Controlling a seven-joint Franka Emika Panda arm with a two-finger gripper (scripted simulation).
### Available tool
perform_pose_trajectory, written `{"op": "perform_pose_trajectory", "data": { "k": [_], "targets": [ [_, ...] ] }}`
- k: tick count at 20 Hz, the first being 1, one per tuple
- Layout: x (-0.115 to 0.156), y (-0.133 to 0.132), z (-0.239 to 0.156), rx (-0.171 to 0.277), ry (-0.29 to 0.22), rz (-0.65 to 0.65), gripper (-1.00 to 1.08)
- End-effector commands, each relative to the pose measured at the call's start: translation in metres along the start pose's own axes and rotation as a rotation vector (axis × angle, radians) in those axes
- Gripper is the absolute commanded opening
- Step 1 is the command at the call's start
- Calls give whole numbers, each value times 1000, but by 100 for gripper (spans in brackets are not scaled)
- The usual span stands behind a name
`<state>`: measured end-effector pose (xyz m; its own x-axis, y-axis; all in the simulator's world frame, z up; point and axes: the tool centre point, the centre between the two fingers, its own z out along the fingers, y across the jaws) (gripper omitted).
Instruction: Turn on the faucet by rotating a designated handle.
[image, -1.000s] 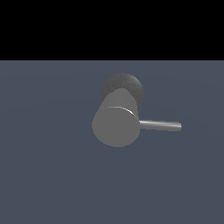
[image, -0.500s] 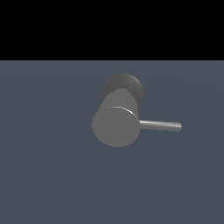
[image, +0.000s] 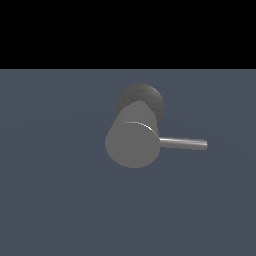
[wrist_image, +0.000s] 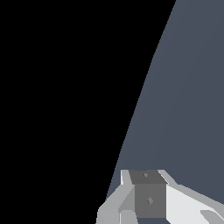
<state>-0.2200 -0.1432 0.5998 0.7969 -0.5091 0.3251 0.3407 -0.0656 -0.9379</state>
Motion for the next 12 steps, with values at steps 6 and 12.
{"op": "perform_pose_trajectory", "data": {
  "k": [6, 12],
  "targets": [
    [5, 1, -5, 34, 24, 15, -100],
    [7, 5, -8, 48, 33, 13, -100]
  ]
}}
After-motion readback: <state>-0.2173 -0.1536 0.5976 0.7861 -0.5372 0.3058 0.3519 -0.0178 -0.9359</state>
